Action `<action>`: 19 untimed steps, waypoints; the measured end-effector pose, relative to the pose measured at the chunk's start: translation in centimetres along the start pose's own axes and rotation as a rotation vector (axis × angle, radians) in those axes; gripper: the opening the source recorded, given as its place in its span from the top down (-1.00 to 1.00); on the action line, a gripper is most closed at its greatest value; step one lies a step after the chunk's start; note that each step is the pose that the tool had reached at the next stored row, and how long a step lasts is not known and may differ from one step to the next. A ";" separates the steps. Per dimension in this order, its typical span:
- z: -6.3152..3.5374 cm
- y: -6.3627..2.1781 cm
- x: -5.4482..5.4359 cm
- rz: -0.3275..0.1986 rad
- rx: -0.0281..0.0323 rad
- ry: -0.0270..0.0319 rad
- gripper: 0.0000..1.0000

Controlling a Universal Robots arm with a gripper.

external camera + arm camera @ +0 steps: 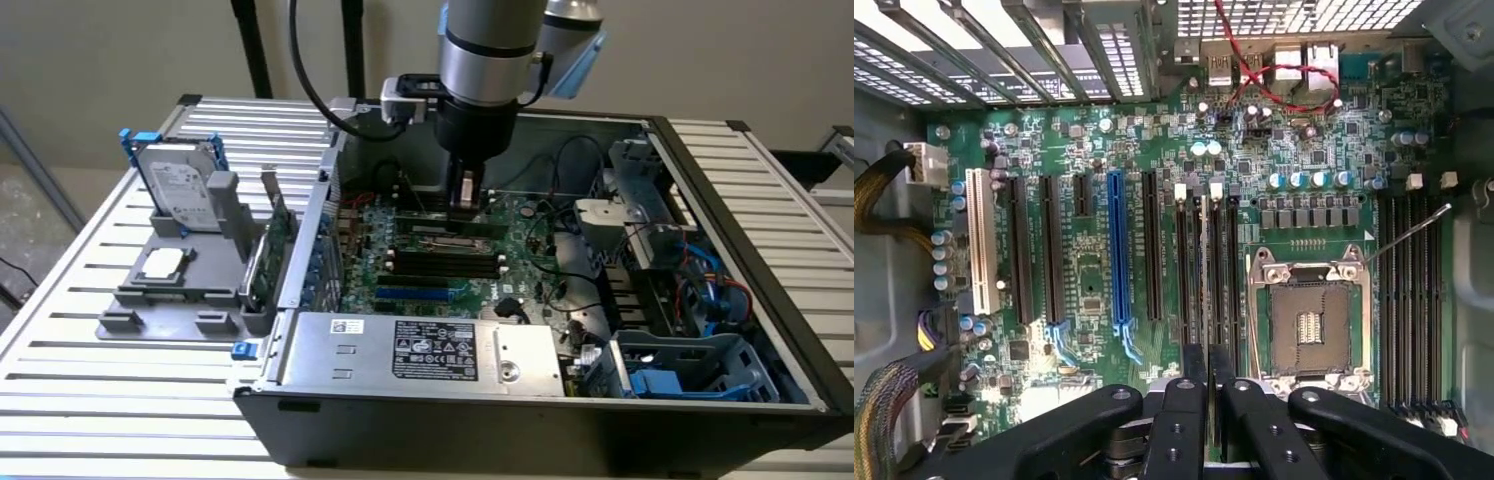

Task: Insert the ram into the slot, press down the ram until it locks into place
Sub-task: 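Insert the ram into the slot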

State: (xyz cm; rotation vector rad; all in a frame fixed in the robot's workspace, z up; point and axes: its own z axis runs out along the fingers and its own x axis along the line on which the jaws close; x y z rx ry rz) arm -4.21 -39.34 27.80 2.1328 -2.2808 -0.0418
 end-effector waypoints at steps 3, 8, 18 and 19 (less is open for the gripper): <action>0.55 -0.02 0.0 0.000 0.0001 0.0000 0.73; 1.45 -0.04 0.0 0.000 0.0001 0.0001 0.73; 2.47 0.03 0.0 -0.004 0.0038 0.0003 0.73; 2.50 0.05 0.0 -0.006 0.0041 0.0010 0.73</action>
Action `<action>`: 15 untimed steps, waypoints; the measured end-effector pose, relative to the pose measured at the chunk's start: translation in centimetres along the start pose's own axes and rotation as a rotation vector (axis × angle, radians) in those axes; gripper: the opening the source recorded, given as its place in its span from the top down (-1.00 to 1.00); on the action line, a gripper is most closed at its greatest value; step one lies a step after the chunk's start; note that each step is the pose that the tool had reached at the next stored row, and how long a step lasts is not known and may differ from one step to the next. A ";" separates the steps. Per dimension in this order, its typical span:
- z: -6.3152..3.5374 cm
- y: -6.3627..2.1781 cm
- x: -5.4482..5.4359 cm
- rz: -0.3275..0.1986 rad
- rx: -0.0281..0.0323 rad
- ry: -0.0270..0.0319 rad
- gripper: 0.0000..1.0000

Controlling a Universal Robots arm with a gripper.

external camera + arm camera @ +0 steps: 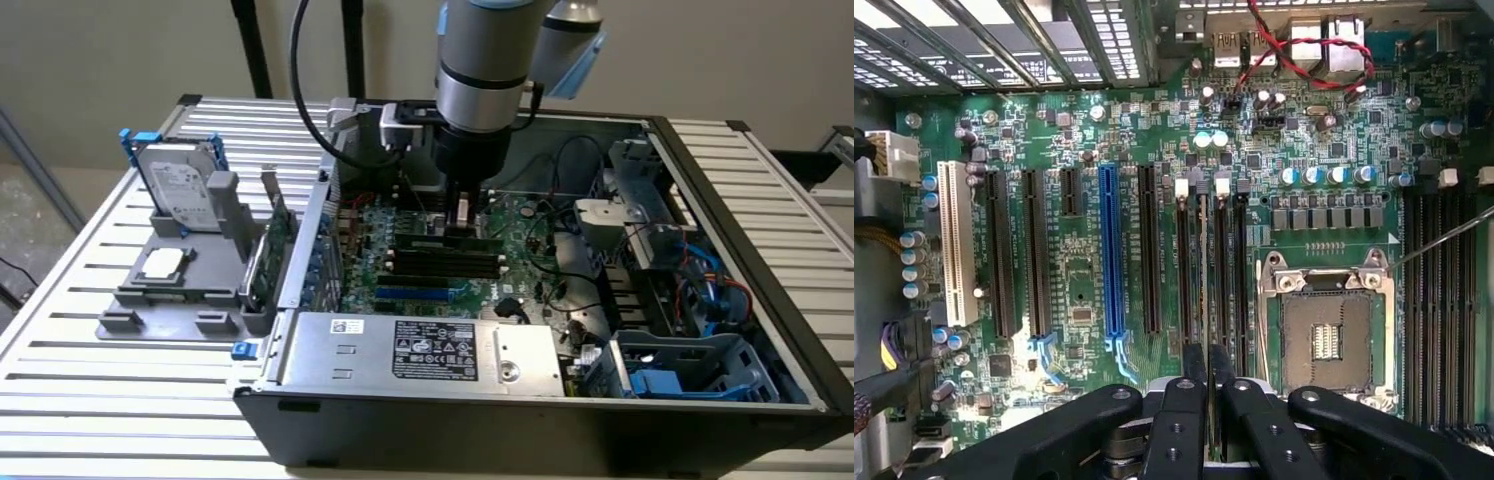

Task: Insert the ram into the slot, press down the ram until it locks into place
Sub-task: 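Insert the ram into the slot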

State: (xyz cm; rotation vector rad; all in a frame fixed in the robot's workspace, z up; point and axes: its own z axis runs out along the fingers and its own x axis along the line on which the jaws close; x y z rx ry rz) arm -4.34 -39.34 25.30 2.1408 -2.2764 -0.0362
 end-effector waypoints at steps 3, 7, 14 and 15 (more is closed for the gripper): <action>0.05 0.01 0.0 -0.001 0.0004 0.0048 0.73; 0.29 0.02 0.0 -0.001 0.0025 0.0059 0.73; 0.78 0.04 0.0 -0.006 0.0180 0.0058 0.73; 0.82 0.07 0.0 -0.006 0.0205 0.0058 0.73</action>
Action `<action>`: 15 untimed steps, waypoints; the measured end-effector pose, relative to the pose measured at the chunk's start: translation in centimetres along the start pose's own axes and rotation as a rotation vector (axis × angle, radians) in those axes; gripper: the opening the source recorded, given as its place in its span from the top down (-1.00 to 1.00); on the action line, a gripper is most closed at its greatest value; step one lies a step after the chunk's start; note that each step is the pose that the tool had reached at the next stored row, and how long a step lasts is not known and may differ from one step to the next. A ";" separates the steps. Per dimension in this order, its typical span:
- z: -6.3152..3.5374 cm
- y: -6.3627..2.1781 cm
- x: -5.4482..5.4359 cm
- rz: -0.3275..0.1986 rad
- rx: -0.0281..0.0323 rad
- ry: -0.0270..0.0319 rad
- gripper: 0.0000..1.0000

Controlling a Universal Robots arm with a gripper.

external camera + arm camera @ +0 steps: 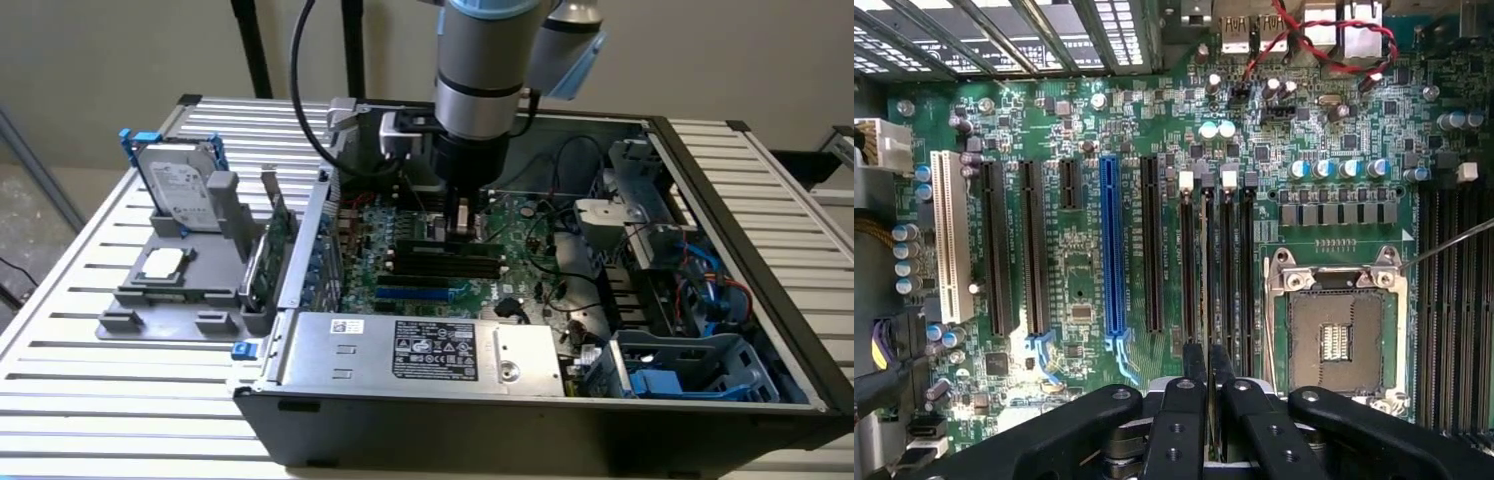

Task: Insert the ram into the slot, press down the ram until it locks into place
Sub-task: 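Insert the ram into the slot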

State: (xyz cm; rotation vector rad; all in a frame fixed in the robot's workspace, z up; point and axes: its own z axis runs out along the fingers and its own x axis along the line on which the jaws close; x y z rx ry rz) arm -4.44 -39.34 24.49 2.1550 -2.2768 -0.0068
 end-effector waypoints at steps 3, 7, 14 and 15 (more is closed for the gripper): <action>0.05 0.11 0.0 -0.002 0.0011 0.0012 0.73; 0.19 0.17 0.0 -0.003 0.0015 0.0049 0.73; 0.45 0.17 0.0 -0.005 0.0024 0.0295 0.73; 0.48 0.17 0.0 -0.005 0.0024 0.0314 0.73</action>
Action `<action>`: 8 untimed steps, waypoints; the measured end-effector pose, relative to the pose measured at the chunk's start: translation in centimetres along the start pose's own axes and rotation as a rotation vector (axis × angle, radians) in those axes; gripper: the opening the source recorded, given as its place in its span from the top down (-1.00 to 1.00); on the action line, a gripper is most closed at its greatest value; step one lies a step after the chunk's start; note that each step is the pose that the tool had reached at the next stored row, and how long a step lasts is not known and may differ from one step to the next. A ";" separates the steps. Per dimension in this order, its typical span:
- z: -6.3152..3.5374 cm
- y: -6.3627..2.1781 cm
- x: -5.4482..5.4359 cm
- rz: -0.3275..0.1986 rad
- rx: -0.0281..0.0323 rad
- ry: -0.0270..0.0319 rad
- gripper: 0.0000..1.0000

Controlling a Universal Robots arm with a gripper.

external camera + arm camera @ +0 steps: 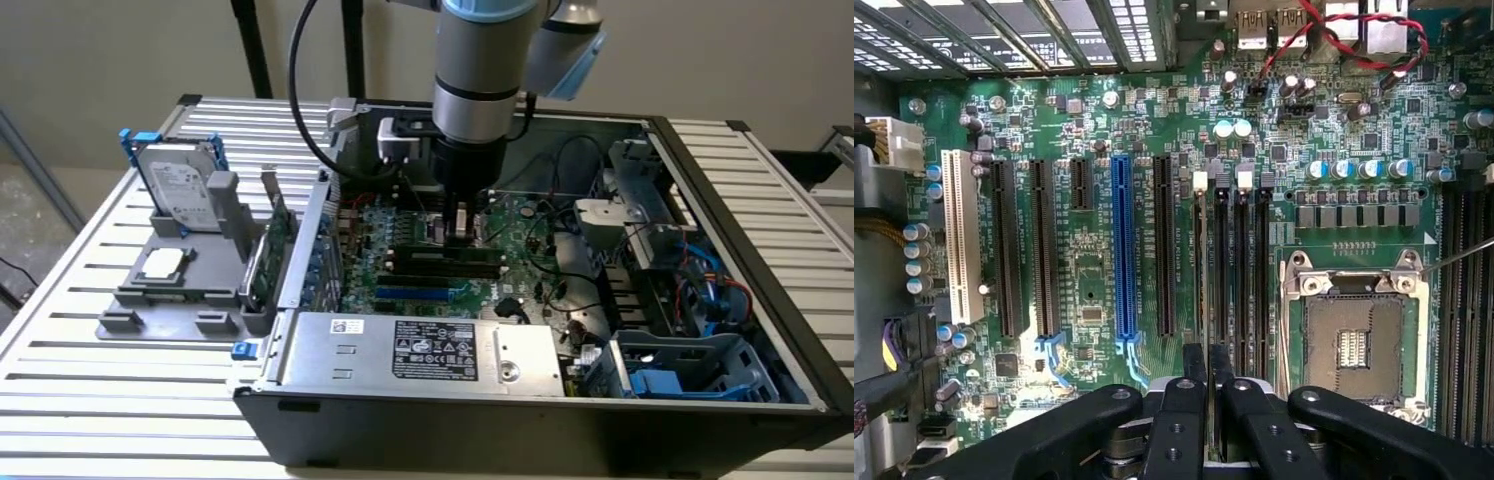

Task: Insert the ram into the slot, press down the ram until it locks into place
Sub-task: 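Insert the ram into the slot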

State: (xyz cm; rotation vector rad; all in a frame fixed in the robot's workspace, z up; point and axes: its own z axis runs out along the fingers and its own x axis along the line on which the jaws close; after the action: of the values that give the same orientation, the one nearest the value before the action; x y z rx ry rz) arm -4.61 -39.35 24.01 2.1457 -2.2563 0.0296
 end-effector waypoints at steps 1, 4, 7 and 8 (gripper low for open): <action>0.04 0.00 0.0 0.000 0.0000 0.0010 0.73; 0.18 0.01 -0.1 0.000 -0.0001 0.0026 0.73; 0.34 0.01 -0.1 0.000 -0.0005 0.0037 0.73; 0.40 0.01 -0.2 0.000 -0.0009 0.0045 0.73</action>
State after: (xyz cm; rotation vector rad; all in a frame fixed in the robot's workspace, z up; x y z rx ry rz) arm -4.62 -39.19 23.61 2.1429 -2.2536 0.0333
